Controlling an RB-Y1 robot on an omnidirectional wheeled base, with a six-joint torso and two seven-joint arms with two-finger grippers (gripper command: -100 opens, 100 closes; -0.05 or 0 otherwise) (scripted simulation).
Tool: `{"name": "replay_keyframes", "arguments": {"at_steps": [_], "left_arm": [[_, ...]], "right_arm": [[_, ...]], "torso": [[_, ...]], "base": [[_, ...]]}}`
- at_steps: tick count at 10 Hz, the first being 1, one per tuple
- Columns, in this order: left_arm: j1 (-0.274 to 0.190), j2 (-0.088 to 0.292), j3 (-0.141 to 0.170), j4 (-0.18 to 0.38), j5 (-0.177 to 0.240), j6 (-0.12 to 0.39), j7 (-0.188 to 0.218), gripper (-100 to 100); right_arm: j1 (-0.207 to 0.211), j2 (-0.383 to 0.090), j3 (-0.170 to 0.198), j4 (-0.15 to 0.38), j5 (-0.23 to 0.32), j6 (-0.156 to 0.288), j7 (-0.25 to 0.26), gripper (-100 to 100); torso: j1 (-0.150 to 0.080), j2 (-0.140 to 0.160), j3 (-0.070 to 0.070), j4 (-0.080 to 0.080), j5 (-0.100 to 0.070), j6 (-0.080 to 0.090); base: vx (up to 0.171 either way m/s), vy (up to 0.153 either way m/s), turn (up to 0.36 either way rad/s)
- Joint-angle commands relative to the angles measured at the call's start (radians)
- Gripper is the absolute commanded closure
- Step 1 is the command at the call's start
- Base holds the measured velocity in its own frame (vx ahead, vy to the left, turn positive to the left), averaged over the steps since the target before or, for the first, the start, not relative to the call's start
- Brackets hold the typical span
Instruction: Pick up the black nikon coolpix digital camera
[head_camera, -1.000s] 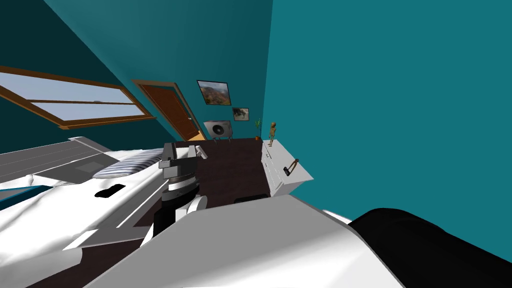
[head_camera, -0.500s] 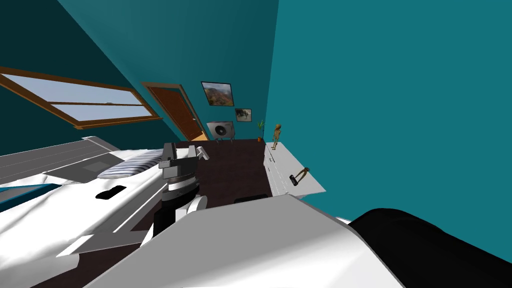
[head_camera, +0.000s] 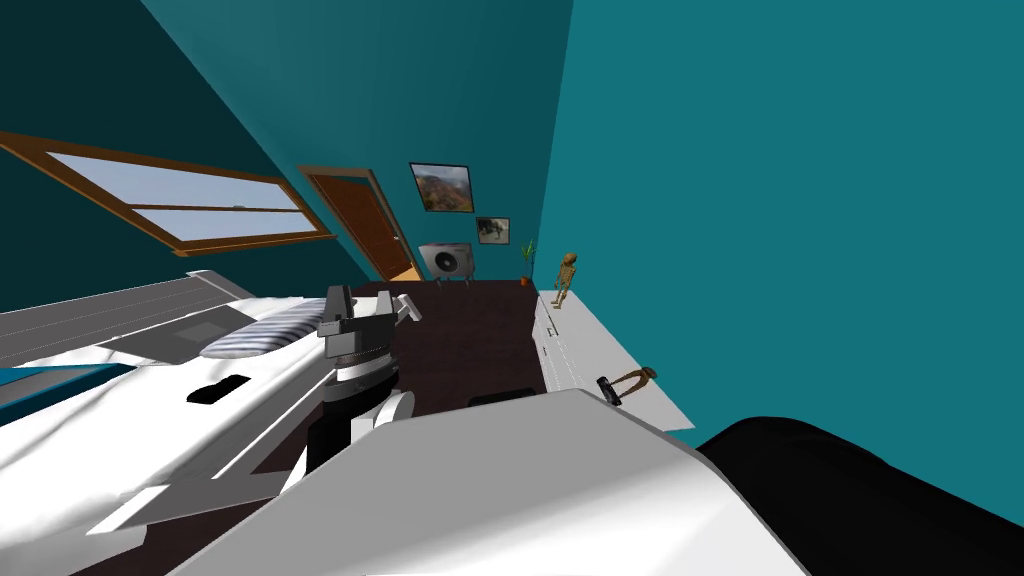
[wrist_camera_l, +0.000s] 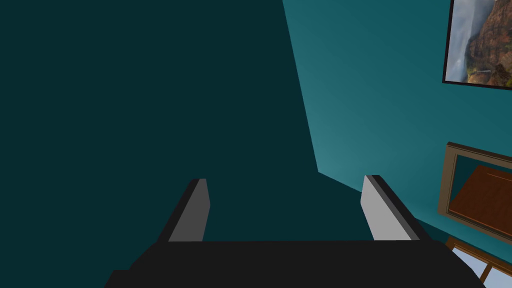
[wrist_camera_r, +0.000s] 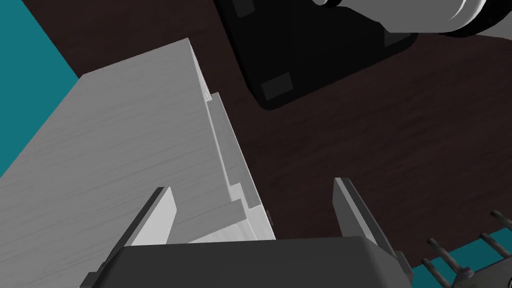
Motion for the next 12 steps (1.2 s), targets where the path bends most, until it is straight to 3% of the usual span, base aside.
{"name": "replay_keyframes", "arguments": {"at_steps": [1,4,5,6,8,9,10,11,12], "left_arm": [[0.000,0.000,0.000,0.000,0.000,0.000,0.000,0],[0.000,0.000,0.000,0.000,0.000,0.000,0.000,0],[0.000,0.000,0.000,0.000,0.000,0.000,0.000,0],[0.000,0.000,0.000,0.000,0.000,0.000,0.000,0],[0.000,0.000,0.000,0.000,0.000,0.000,0.000,0],[0.000,0.000,0.000,0.000,0.000,0.000,0.000,0],[0.000,0.000,0.000,0.000,0.000,0.000,0.000,0],[0.000,0.000,0.000,0.000,0.000,0.000,0.000,0],[0.000,0.000,0.000,0.000,0.000,0.000,0.000,0]], "right_arm": [[0.007,-0.039,0.004,-0.007,-0.001,0.007,-0.011,-100],[0.015,-0.125,0.054,0.031,0.031,0.039,-0.035,-100],[0.015,-0.125,0.054,0.031,0.031,0.039,-0.035,-100],[0.016,-0.166,0.075,0.047,0.046,0.052,-0.046,-100],[0.014,-0.196,0.088,0.056,0.057,0.061,-0.053,-100],[0.003,-0.181,0.098,0.059,0.051,0.055,-0.050,-100],[0.001,-0.183,0.099,0.060,0.052,0.057,-0.051,0],[-0.001,-0.148,0.101,0.086,0.059,0.058,-0.045,-100],[-0.003,-0.124,0.103,0.104,0.063,0.058,-0.040,-100]], "torso": [[0.000,0.000,0.000,0.000,0.000,0.000],[0.000,-0.001,0.000,0.000,0.000,0.000],[0.000,-0.003,-0.002,-0.001,0.000,0.000],[0.001,-0.001,-0.001,0.000,0.000,0.000],[0.001,-0.005,-0.003,-0.001,0.000,-0.001],[0.001,-0.004,-0.002,0.000,0.001,-0.003],[0.001,0.002,0.001,0.001,0.001,-0.002],[0.000,0.007,0.004,0.002,0.000,-0.002],[0.000,0.010,0.006,0.003,0.000,-0.002]], "base": [[0.144,0.005,0.039],[0.210,0.002,0.109],[0.184,0.009,0.052],[0.231,0.011,0.125],[0.246,0.012,0.090],[0.087,0.007,0.018],[0.018,0.001,0.000],[0.007,-0.006,0.049],[-0.002,-0.013,0.047]]}}
